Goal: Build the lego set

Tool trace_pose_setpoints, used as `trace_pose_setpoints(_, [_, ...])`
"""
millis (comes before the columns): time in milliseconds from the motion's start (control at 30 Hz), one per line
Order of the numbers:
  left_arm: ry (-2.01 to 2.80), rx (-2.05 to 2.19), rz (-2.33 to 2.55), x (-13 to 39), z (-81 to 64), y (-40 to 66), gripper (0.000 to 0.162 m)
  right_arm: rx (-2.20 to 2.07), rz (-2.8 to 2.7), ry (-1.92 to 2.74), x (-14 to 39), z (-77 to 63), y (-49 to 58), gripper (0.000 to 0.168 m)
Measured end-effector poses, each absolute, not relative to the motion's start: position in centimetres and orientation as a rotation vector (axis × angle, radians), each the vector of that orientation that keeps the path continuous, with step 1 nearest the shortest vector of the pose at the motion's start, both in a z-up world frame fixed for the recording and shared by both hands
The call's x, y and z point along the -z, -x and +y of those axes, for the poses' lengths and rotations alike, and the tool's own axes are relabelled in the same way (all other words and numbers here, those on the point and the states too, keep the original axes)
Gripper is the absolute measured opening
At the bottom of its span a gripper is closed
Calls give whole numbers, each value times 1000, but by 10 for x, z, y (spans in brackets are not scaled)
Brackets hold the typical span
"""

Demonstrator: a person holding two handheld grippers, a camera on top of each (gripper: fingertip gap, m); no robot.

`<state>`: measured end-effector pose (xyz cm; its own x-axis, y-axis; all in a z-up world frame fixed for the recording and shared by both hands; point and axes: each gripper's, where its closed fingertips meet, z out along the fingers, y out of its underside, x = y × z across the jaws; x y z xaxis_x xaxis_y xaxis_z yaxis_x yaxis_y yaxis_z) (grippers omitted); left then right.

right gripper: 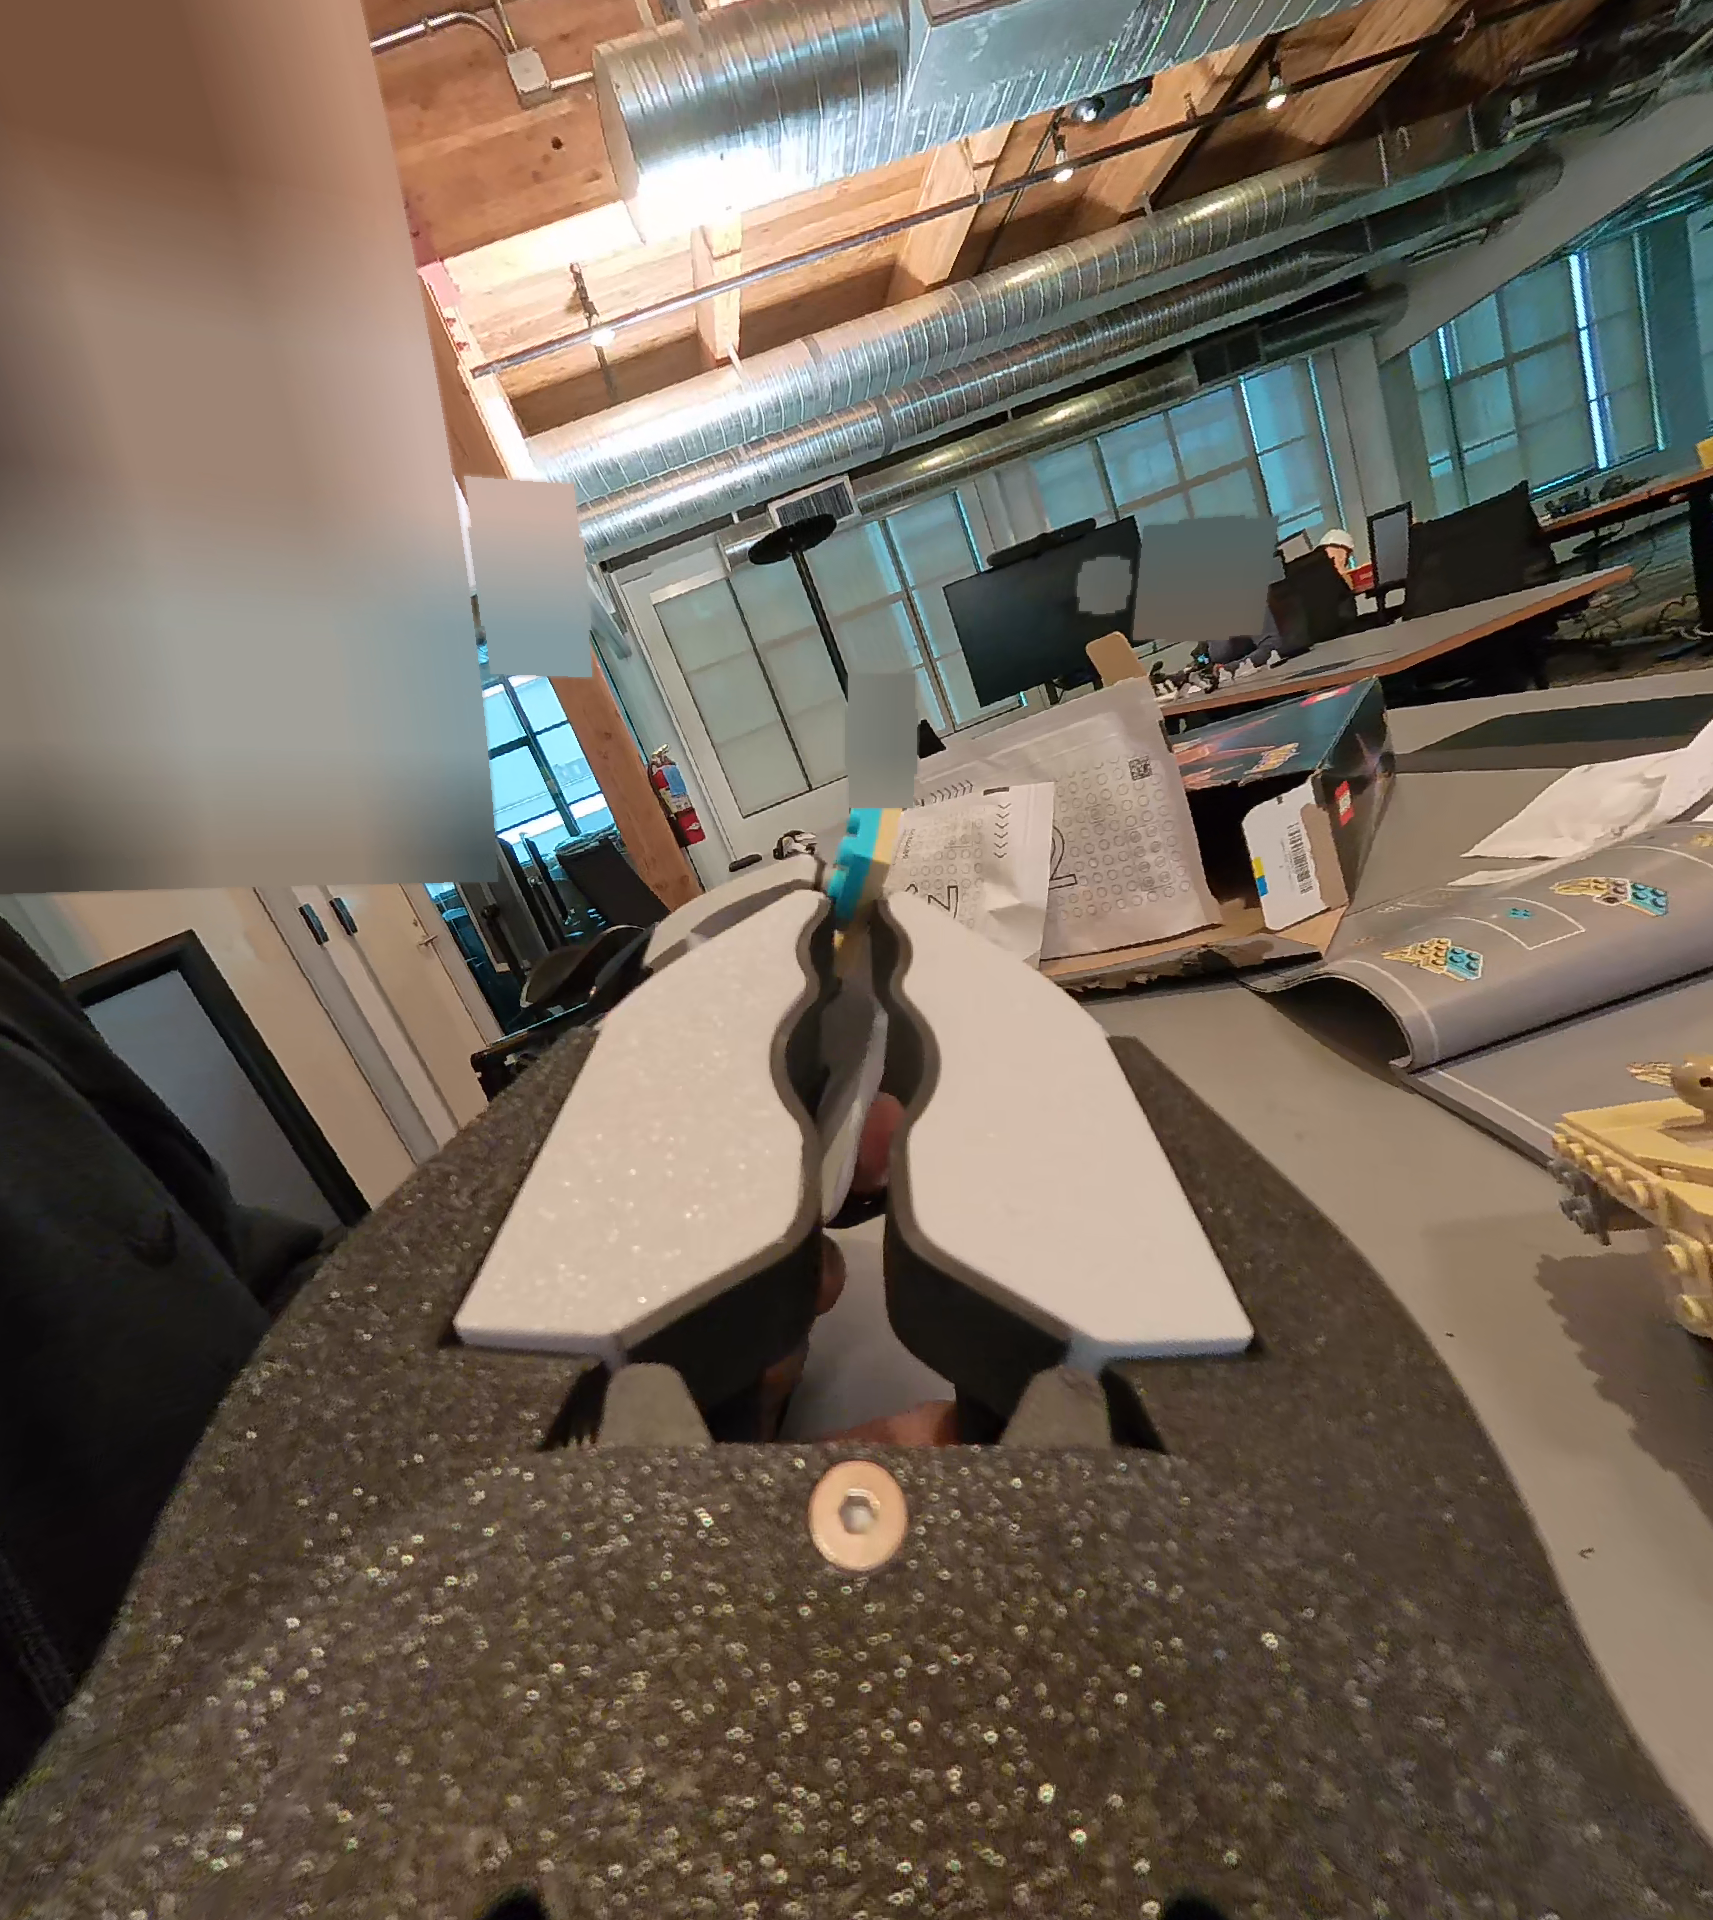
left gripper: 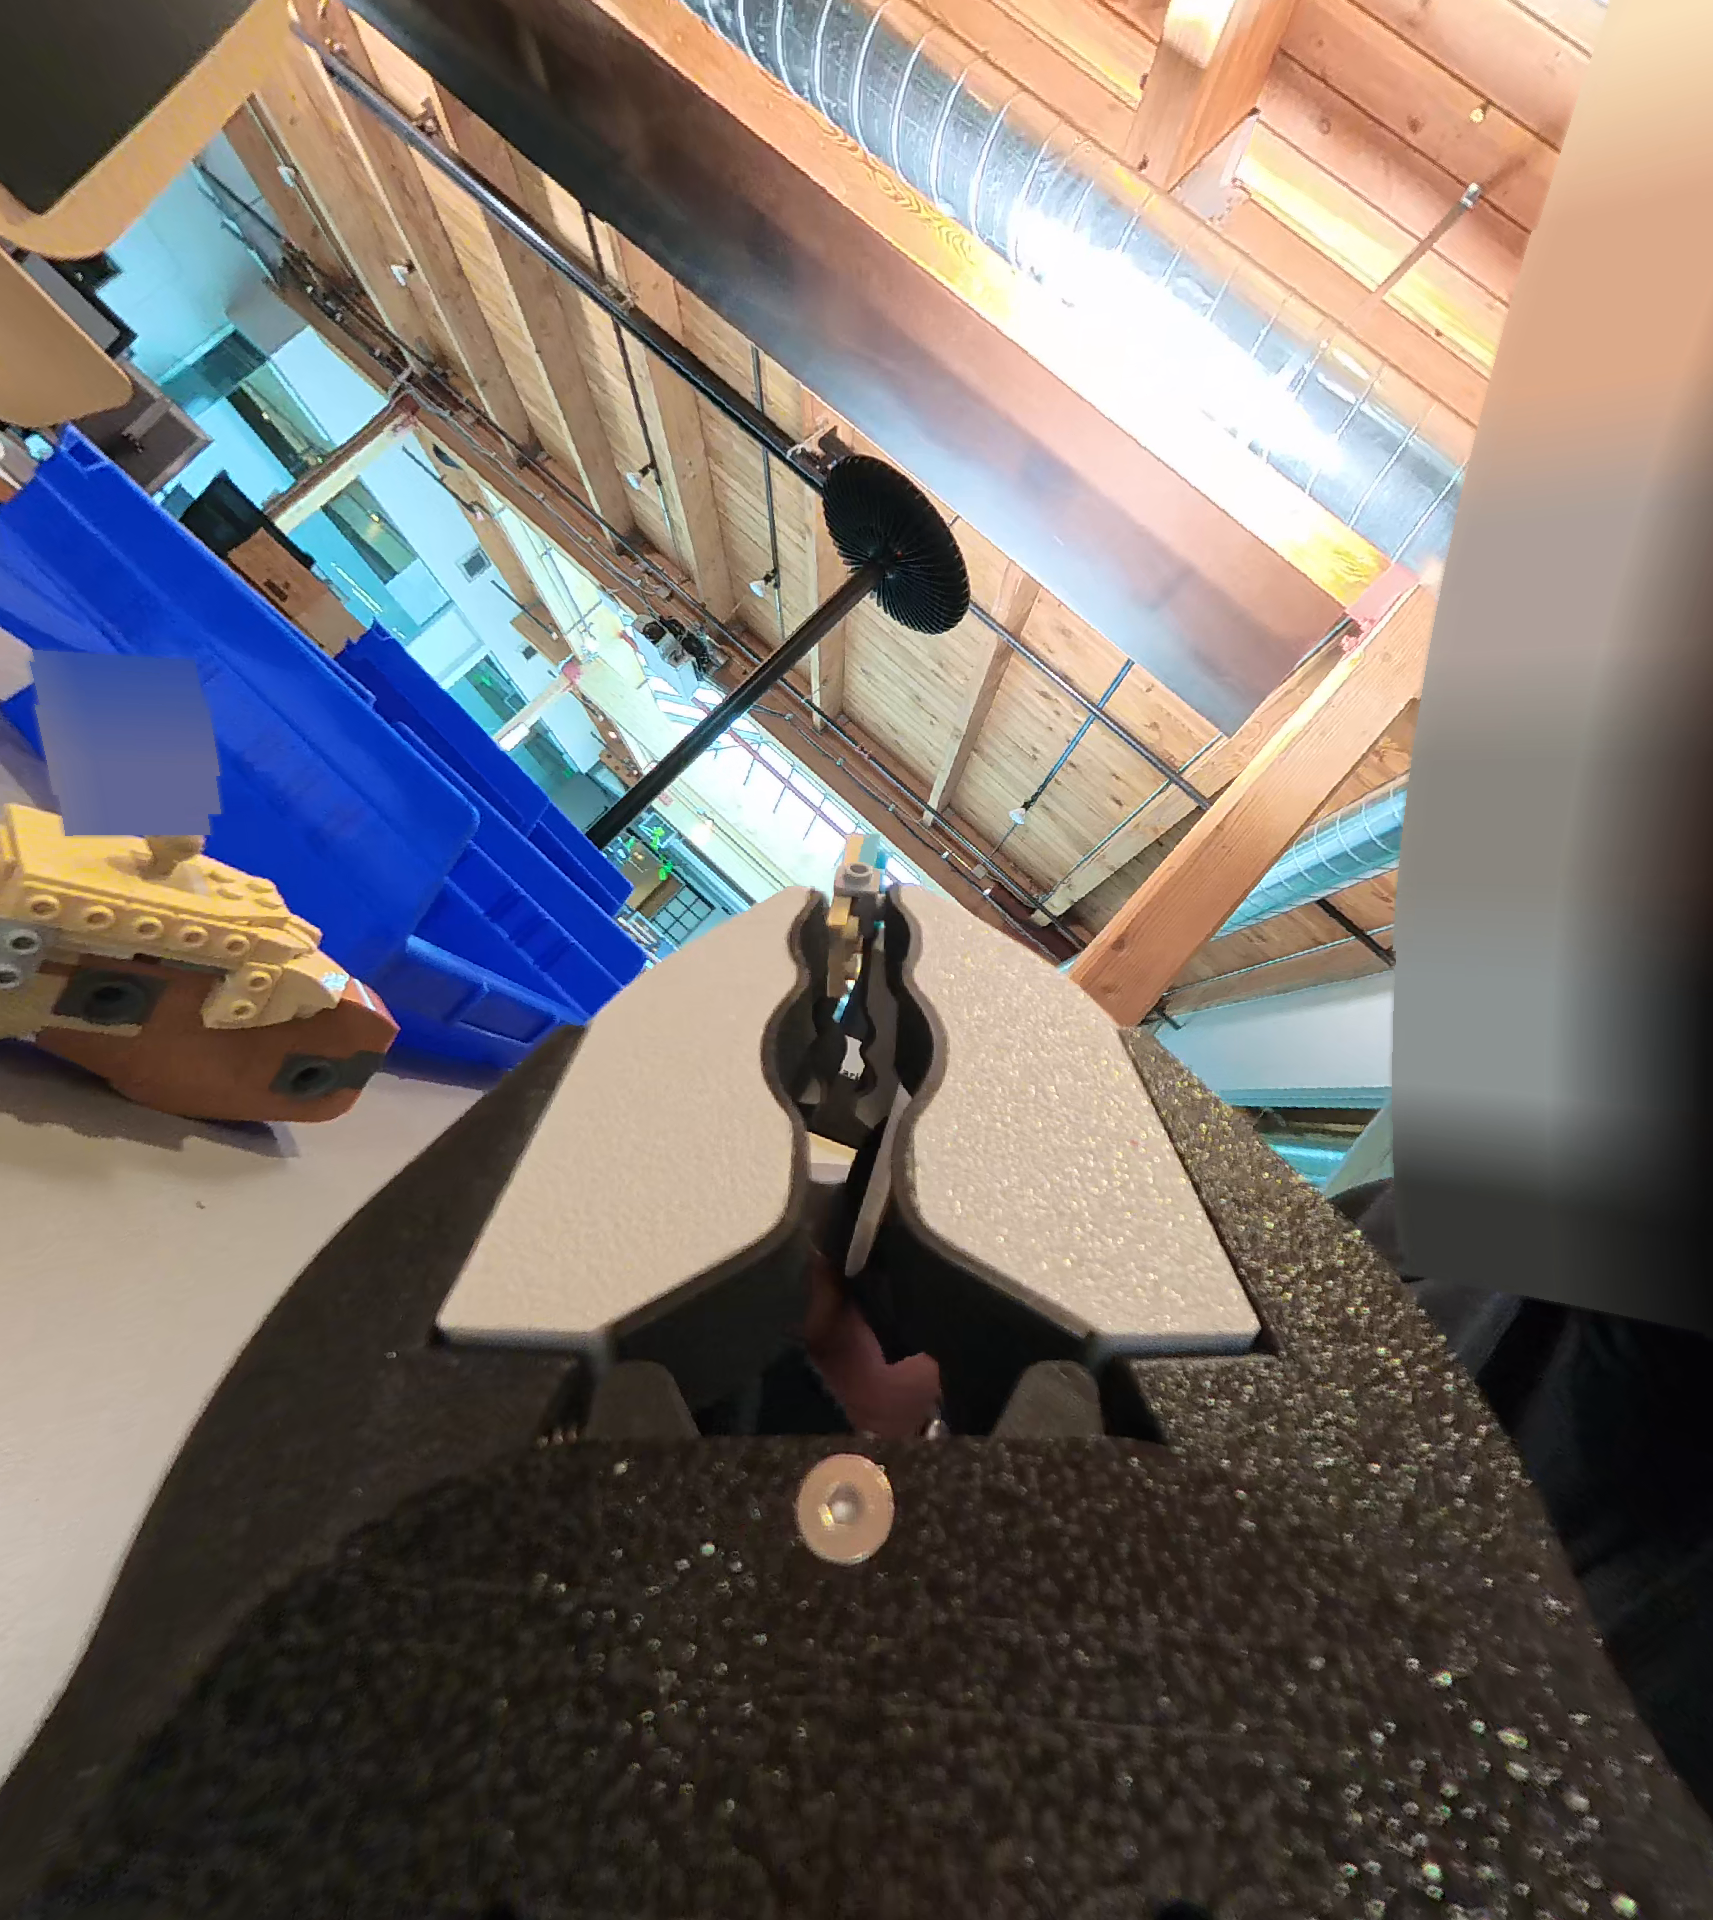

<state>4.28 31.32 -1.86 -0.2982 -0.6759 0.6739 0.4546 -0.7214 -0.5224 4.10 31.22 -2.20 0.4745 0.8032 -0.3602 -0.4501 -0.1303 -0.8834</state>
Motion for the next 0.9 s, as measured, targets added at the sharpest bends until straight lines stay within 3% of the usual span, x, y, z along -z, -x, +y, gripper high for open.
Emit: trace_pose_setpoints(900, [1260, 1975, 339, 19, 314, -42, 11, -974, -374, 1302, 22, 312, -40, 6])
